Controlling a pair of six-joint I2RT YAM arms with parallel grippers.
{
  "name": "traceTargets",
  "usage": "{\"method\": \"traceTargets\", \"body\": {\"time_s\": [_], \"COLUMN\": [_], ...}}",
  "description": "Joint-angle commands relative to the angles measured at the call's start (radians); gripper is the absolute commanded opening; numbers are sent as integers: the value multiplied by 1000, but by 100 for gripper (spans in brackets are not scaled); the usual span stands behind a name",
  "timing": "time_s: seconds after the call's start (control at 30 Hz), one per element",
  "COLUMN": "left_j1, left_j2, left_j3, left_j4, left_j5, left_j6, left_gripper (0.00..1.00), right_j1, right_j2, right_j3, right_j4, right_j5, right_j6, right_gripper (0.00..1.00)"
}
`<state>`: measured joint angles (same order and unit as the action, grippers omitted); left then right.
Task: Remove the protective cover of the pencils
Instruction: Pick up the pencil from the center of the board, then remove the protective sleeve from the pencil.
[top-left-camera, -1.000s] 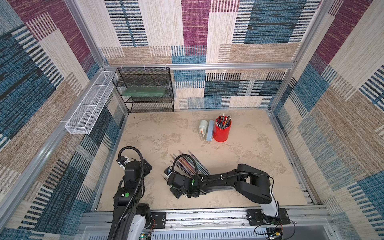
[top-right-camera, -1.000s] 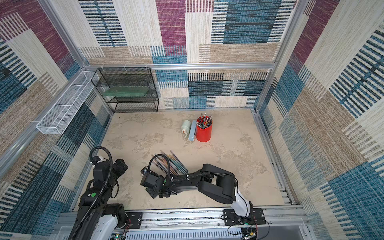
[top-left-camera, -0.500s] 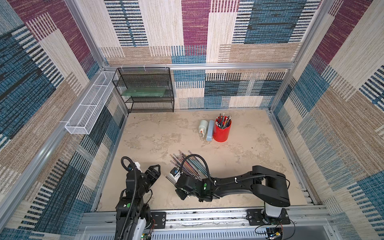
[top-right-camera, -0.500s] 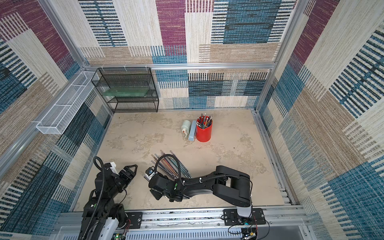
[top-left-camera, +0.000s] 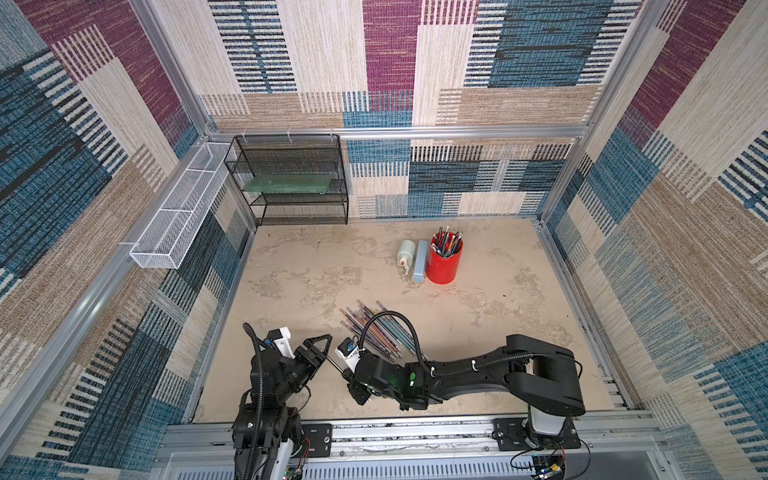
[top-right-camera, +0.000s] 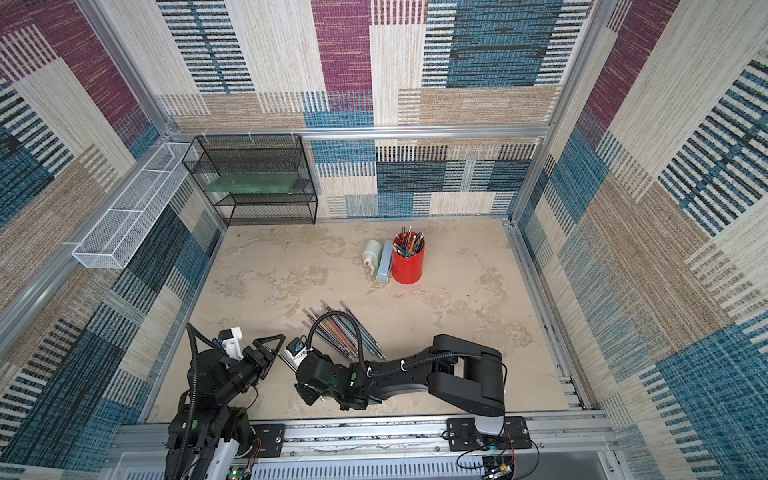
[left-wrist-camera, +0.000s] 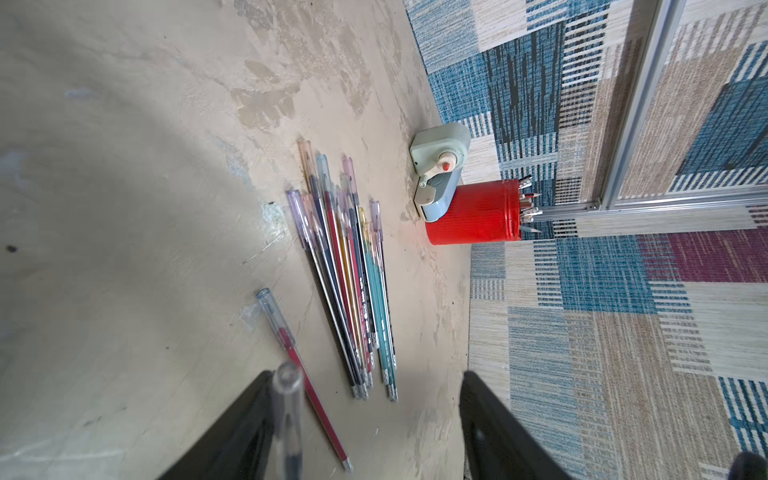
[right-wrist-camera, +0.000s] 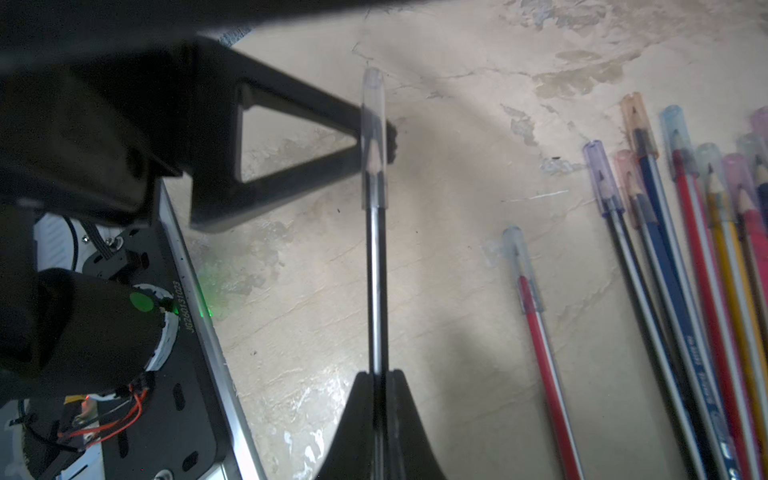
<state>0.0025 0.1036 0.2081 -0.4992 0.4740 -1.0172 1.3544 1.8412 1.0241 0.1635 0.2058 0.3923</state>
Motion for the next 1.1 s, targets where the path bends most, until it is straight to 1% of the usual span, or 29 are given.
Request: {"method": "traceTargets", "body": {"time_s": [0.0,0.13,0.2,0.37,0.47,0.53,0.83,0.97,1.07], "left_j1": [1,1,1,1,0,1,1,1,1], "left_j2": [11,46,69,125,161,179,184,187,188], "left_j3": [16,37,40,23,36,58,65,61,55], "left_j4": [-59,-67,-62,10,25,2,-1,9,10], "left_j5": [-18,-37,-43,-44,-54,-76,-105,-100,-103], "left_j6": [70,119,143,174,189,204,227,225,226], "left_gripper": [70,61,53,39,35,33,33,24,14], "right_j1": [-12,-20,-22,-17,-17,-17,-15,-15,-15], "right_j2": [-19,-6,3,4,8,13,28,27,18], "right_j3": [0,25,41,51,65,76,71,62,53], "right_j4": [29,17,8,6,-6,-18,-13,-5,3], "right_j5": [6,-20,-26,-36,-37,-44,-56,-55,-61], "right_j6": [18,12,9,-4,-3,-5,2,4,3], "right_gripper": [0,0,0,0,0,0,0,0,0]}}
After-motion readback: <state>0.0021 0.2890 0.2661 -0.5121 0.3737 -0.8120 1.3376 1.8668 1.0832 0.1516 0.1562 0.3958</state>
